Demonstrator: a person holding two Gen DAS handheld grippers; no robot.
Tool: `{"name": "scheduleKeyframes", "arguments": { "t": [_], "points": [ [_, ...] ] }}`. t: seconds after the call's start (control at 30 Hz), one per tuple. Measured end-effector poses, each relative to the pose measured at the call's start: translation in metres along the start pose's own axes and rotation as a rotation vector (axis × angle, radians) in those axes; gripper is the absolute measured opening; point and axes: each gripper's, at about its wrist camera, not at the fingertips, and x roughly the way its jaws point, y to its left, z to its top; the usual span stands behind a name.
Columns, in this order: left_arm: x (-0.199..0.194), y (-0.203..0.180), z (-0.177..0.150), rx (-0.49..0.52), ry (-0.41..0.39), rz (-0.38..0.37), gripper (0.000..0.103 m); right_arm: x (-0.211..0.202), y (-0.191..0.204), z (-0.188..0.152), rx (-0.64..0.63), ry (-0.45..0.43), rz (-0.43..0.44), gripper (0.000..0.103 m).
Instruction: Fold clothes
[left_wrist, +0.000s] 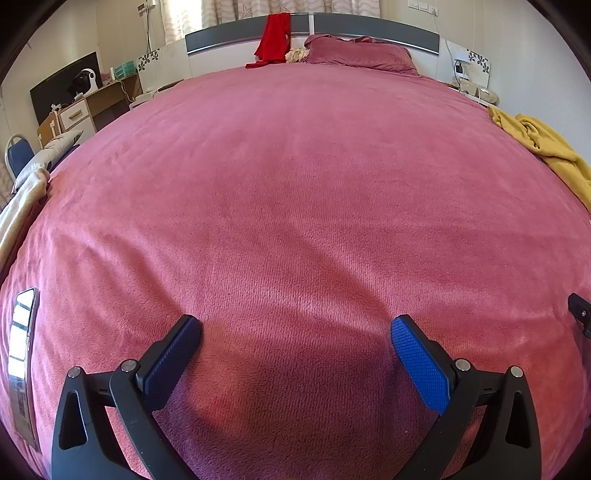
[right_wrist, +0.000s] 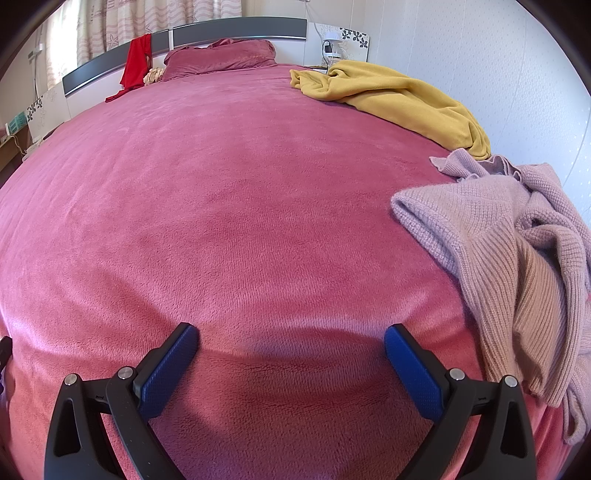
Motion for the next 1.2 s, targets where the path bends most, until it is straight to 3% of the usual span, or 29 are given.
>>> {"name": "scheduleKeyframes", "arguments": {
  "t": [1.2],
  "points": [
    [-0.004,-0.007,-0.003,0.003,-0.002,0.004,0.103,0.0,0.0,0.0,-0.001,0.0,-0.001,0.103]
  ]
}}
